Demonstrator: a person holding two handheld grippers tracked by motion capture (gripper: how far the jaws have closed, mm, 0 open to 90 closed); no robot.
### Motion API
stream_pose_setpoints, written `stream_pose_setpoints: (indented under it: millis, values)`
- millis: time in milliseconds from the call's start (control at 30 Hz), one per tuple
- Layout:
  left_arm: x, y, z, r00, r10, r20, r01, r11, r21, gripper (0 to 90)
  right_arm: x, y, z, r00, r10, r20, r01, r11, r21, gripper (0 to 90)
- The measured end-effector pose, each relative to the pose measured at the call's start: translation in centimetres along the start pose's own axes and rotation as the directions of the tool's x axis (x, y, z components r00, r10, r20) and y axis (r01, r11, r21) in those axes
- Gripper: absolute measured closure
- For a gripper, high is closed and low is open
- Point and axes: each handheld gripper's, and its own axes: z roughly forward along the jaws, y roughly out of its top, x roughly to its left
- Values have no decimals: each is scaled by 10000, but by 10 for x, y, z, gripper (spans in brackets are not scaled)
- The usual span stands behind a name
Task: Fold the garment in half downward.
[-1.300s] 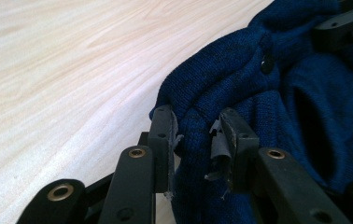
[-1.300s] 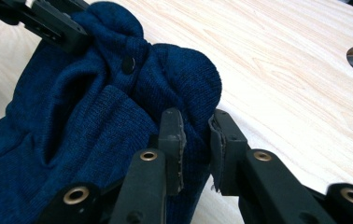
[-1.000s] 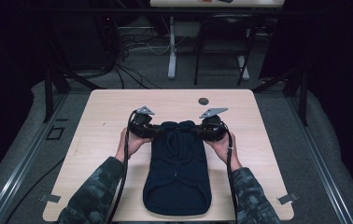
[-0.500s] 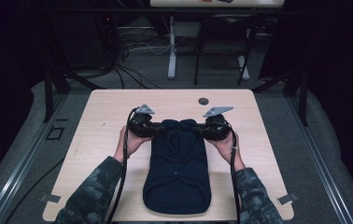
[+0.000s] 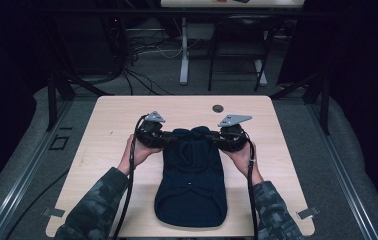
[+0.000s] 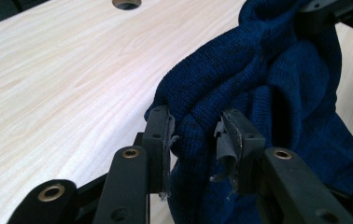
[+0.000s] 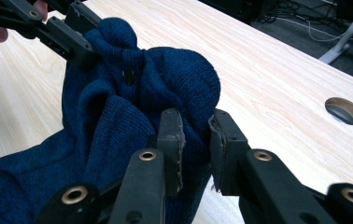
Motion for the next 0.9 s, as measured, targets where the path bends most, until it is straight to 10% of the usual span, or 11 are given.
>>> stream_pose_setpoints:
  millis: [900]
  values:
    - [-22,6,-12,9817,1653,-942,-1766,9758,-1291,756,-8,-11,-12,9944,345,-1004,-341,9994,59,761]
